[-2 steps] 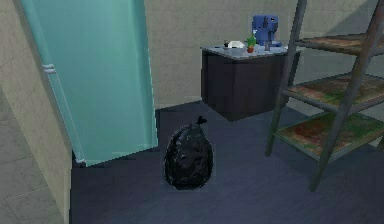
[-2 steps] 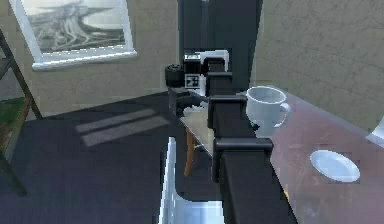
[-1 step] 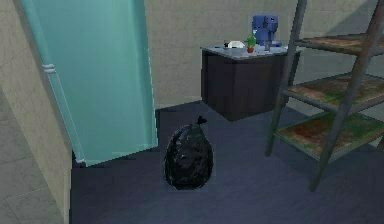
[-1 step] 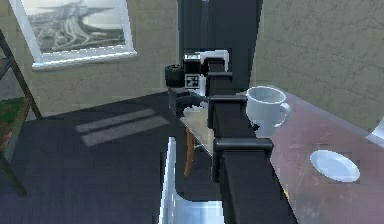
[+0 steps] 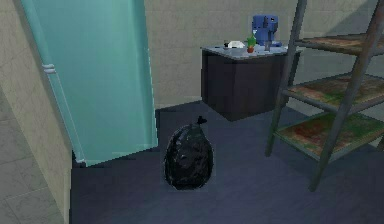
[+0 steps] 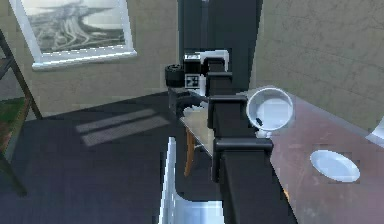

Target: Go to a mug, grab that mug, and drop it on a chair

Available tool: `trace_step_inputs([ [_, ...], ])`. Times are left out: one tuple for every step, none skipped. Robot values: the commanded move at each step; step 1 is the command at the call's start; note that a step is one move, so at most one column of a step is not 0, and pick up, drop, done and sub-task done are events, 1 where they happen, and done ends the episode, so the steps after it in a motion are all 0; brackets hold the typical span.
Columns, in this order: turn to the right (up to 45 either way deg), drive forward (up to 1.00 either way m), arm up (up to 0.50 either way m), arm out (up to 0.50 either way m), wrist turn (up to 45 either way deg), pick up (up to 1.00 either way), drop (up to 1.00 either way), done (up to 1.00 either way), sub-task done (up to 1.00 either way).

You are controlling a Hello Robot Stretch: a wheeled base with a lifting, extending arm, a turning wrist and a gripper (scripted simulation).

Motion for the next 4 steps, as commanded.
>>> trace_step_inputs([
  [0.0,0.0,0.0,-0.1,0.0,0.0,0.0,0.0,0.0],
  [0.0,0.0,0.0,0.0,-45.0,0.0,0.0,0.0,0.0],
  [0.0,0.0,0.0,0.0,-45.0,0.0,0.0,0.0,0.0],
  [0.0,0.0,0.0,0.0,-45.0,0.0,0.0,0.0,0.0],
])
